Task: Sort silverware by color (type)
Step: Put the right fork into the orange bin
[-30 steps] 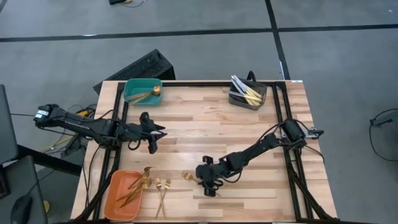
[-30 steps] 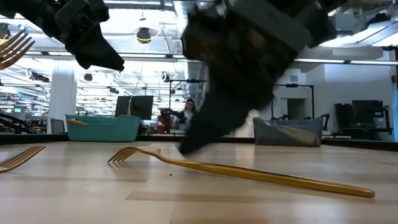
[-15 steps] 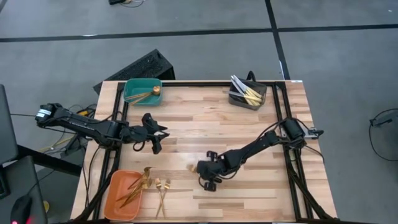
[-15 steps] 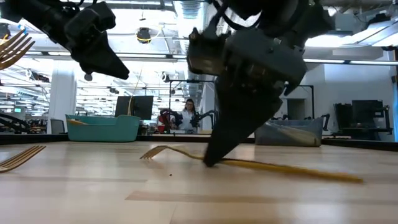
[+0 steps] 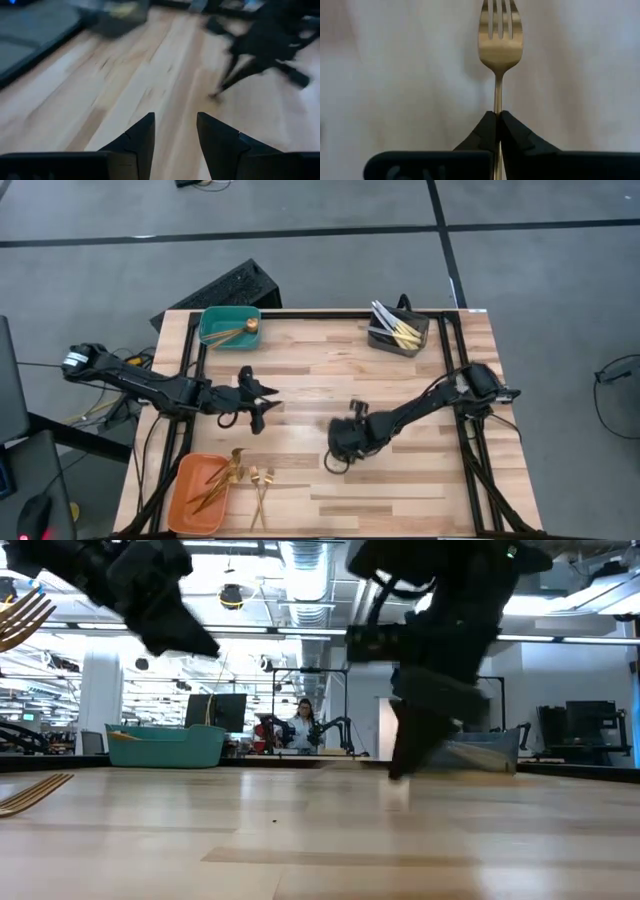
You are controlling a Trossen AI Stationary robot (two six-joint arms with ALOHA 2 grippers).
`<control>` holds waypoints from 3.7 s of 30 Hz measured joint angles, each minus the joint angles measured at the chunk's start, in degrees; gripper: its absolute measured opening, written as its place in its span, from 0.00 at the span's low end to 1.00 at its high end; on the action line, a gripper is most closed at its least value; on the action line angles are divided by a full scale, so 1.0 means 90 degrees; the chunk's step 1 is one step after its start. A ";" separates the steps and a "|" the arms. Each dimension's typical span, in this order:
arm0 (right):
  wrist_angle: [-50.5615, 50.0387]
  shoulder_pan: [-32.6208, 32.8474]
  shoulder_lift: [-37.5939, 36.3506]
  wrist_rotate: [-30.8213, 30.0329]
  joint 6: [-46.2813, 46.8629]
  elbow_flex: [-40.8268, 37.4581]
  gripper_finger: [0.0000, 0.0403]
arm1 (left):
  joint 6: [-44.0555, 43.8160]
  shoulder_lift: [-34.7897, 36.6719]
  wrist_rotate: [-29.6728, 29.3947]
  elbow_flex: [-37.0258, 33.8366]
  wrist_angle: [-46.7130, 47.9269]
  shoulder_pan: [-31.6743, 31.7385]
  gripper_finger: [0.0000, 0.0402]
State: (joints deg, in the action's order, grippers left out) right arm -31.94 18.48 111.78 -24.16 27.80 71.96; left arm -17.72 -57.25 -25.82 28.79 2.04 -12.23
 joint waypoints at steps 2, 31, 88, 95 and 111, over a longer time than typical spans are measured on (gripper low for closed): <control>0.0275 -0.0034 -0.0399 -0.0497 -0.0069 0.0036 0.08 | 0.0306 -0.0169 0.0019 0.0012 -0.0558 -0.0082 0.33; 0.8919 0.0272 -0.1774 -0.2074 -0.3832 -0.3089 0.05 | 0.2349 -0.3774 0.1239 0.0925 -0.6993 0.0262 0.33; 0.6108 -0.0326 0.0437 0.1861 -0.1452 -0.0253 0.48 | -1.0693 -0.2684 -0.1083 0.3383 0.7498 -0.5899 0.28; 0.4707 -0.0337 0.1371 0.2284 -0.1584 0.1406 0.48 | -1.0758 -0.2609 -0.1226 0.3465 0.7351 -0.5896 0.40; 0.2758 -0.0534 0.2933 0.3307 -0.1006 0.3674 0.48 | -1.0564 -0.2606 -0.1395 0.3621 0.7327 -0.5875 0.41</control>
State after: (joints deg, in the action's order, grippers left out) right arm -7.11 13.68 138.18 5.60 18.75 105.03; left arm -112.79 -80.71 -38.37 61.39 67.99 -65.10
